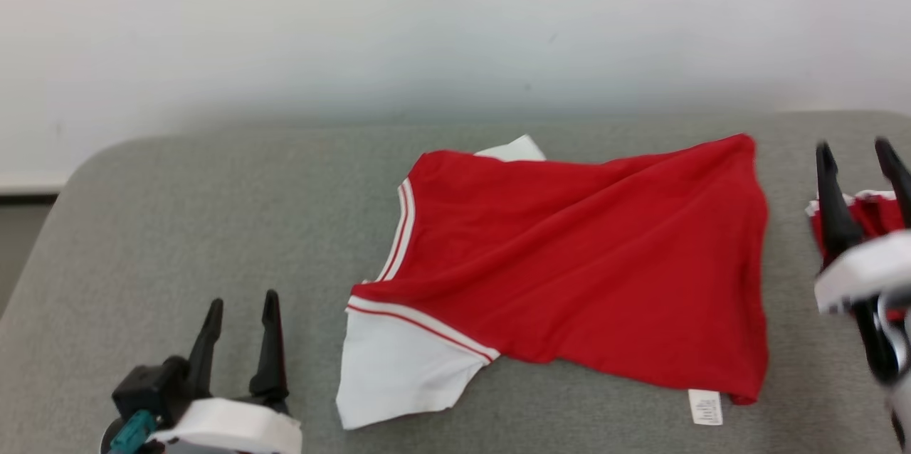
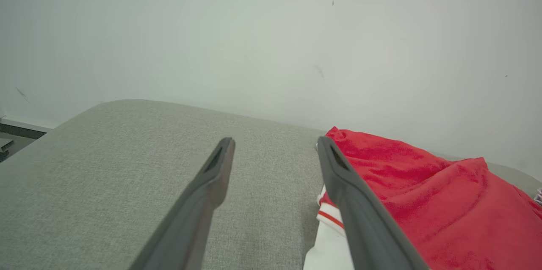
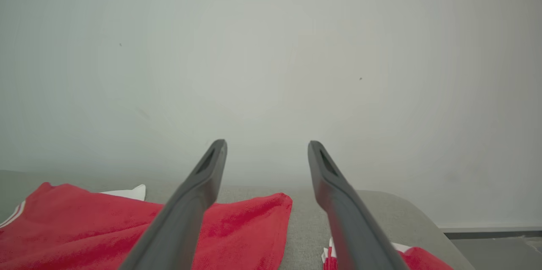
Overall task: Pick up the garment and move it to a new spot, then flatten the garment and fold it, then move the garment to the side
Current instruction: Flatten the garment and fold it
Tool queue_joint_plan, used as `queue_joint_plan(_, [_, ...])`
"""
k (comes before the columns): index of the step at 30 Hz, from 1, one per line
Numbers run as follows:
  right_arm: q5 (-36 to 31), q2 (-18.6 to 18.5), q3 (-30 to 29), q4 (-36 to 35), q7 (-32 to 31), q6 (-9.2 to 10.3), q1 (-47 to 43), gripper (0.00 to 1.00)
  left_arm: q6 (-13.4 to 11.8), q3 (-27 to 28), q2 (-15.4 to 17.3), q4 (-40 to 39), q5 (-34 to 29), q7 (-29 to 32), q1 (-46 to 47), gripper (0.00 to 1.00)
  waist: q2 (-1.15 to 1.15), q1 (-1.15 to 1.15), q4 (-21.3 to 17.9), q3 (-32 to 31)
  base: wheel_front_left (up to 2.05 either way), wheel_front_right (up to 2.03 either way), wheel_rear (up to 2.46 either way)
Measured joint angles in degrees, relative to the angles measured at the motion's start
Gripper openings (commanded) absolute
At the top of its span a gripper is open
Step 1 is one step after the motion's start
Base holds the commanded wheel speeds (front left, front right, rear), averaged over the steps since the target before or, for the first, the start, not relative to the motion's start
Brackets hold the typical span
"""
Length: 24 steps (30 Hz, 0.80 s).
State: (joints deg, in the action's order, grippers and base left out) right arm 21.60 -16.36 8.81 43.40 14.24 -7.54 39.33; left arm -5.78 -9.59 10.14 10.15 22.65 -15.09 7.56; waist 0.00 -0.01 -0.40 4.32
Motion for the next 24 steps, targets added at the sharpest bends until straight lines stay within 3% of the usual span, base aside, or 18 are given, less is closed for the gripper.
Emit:
queue_joint_plan(5, [1.64, -1.02, -1.07, -15.44, 0.54, -0.01, -15.14, 1.00, 1.32, 2.97, -1.05, 0.34, -0.89, -0.02, -3.05, 1.00, 0.00, -0.01, -2.59, -3.00, 0.00, 0.00, 0.00])
queue_joint_plan(12, [-0.93, 3.14, -5.84, -32.72, 0.79, 0.00, -30.38, 1.00, 1.67, 6.33, -4.42, -3.04, -4.01, -0.03, -7.06, 1.00, 0.00, -0.01, -4.81, -4.09, 0.00, 0.00, 0.00])
queue_joint_plan(18, [-3.61, 7.02, -6.94, -36.69, 0.79, 0.00, -38.22, 1.00, 3.52, 8.40, -6.09, -4.39, -5.88, -0.03, -9.10, 1.00, 0.00, 0.00, -4.87, -4.01, 0.00, 0.00, 0.00])
queue_joint_plan(24, [-4.05, 8.90, -6.98, -36.75, 0.79, 0.00, -39.21, 1.00, 5.30, 8.99, -6.86, -4.04, -7.34, -0.03, -9.15, 1.00, 0.00, 0.00, -5.12, -4.05, 0.00, 0.00, 0.00])
